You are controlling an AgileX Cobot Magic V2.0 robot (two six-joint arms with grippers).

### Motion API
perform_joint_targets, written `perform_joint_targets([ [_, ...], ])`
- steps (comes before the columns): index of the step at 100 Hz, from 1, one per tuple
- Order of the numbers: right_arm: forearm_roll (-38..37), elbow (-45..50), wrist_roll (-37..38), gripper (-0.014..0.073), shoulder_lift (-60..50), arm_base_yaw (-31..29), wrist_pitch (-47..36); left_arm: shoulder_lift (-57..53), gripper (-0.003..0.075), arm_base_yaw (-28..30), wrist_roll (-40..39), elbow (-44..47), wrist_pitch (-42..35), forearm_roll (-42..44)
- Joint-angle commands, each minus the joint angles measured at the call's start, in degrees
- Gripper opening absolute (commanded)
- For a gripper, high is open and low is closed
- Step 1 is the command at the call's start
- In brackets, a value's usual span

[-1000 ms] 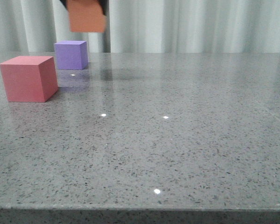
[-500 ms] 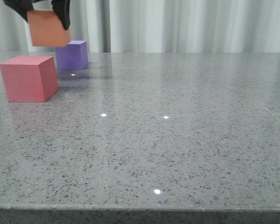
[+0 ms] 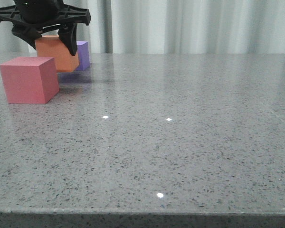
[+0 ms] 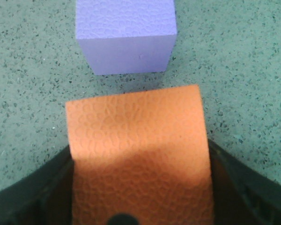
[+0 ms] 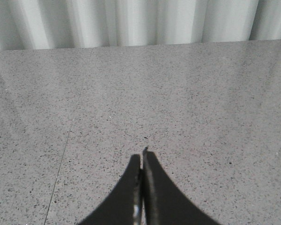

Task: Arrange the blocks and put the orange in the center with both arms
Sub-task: 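Carry the orange cube with the left gripper between pink and purple cubes, then open the left gripper and lift it away from the cubes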

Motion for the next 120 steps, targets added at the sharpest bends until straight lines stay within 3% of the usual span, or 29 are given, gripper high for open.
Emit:
perform_joint_targets([
  [1, -0.7, -1.6, -0.6, -0.0068, 0.0, -0.3, -4.5, -1.9, 0.0336, 0.2, 0.0, -1.4, -3.4, 0.2],
  [48, -0.7, -1.6, -0.6, -0.0068, 0.0, -0.3, -4.5, -0.1, 0.0346, 0.2, 0.0, -1.4, -2.6, 0.6],
  [55, -0.7, -1.6, -0.6, -0.0068, 0.0, -0.3, -4.5, -0.1, 0.0407, 0.2, 0.0, -1.4, -2.5, 0.5],
  [68, -0.7, -1.6, -0.6, -0.0068, 0.0, -0.3, -4.5, -0.2, 0.0603, 0.2, 0.0, -1.5, -2.4, 0.5],
  [75, -0.7, -1.6, -0.6, -0.0068, 0.0, -0.3, -4.5, -0.3, 0.0641, 0.2, 0.0, -1.5, -2.4, 0.5],
  [120, -0.7, -1.6, -0.6, -0.0068, 0.0, -0.3, -4.5, -13.2, 0.064, 0.1, 0.0, -1.8, -1.5, 1.4],
])
